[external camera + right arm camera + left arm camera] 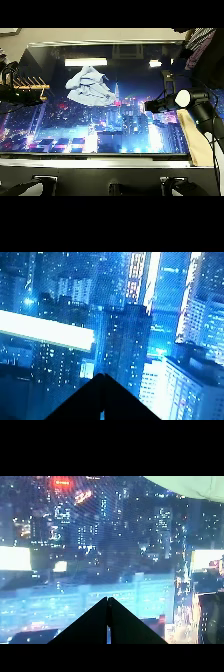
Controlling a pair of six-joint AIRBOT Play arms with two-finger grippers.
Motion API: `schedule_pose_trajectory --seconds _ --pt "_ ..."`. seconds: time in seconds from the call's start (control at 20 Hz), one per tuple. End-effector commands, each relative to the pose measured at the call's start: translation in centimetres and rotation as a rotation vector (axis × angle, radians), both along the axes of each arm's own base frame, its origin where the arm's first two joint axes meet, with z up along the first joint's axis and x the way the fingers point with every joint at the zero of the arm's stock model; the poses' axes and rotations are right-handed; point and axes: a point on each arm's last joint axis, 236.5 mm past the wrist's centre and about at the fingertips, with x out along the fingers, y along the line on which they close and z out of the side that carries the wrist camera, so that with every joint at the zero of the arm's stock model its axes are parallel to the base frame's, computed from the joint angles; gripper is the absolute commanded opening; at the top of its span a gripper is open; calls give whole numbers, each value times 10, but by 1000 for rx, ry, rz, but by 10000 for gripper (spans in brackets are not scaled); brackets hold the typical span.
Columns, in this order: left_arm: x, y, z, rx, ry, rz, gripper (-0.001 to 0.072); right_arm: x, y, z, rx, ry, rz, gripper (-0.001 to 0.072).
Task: Fold the clothes and pants, and hang the long-sleeved shirts on hangers.
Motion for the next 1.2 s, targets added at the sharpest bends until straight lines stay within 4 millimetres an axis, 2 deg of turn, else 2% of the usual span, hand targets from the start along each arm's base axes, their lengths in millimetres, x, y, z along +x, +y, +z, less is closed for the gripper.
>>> schedule_pose_trajectory --seconds 0.0,0.85,1.0,1.15 --pt "0 0 0 0 0 0 23 0 0 0 0 0 1 40" --pt "1 0 0 1 -4 0 23 0 0 0 1 -1 1 40" --pt "17 3 7 7 -75 22 23 1 0 0 1 -2 0 40" --pt "23 4 9 9 -101 30 23 1 0 0 1 -2 0 40"
